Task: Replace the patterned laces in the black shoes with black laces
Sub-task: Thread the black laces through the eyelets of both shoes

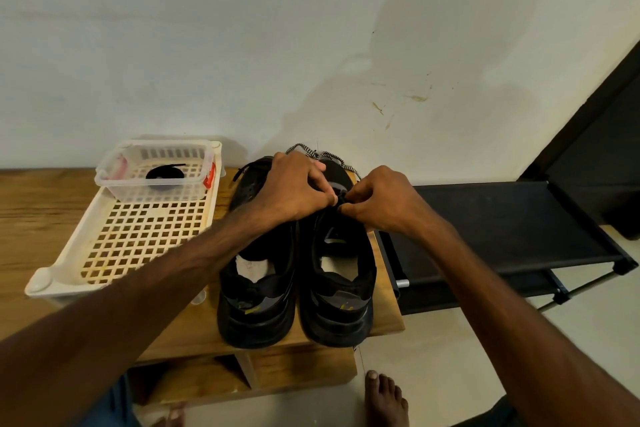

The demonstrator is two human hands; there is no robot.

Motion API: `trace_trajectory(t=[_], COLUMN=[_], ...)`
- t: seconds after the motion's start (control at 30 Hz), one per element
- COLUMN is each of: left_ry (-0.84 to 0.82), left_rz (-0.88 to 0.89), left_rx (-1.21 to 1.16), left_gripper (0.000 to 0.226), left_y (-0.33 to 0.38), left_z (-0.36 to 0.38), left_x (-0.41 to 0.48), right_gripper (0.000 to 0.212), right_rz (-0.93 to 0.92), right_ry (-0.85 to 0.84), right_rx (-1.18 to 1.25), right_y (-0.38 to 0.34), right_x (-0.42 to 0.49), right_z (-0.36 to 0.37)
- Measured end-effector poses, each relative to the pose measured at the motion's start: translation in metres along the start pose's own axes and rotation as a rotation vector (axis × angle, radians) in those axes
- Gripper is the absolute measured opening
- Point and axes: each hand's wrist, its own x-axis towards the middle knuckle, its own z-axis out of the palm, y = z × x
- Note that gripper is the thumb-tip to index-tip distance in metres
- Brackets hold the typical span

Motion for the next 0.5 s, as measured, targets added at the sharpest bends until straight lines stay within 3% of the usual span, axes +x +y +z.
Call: trace_trajectory(t=[0.2, 0.5], left_ry=[-0.012, 0.026], left_rz=[-0.048, -0.015], left_rx=[0.033, 0.138], left_gripper=[0.007, 0.007], left_y=[0.002, 0.011], left_z=[0.006, 0.021], left_x=[0.003, 0.001], right_gripper=[0.016, 0.015], right_rz=[0.020, 0.078], right_ry=[0.052, 0.000], right_rx=[0.034, 0.187], right_y=[0.002, 0.006], right_x=[-0.001, -0.002], right_z=[0.001, -0.002])
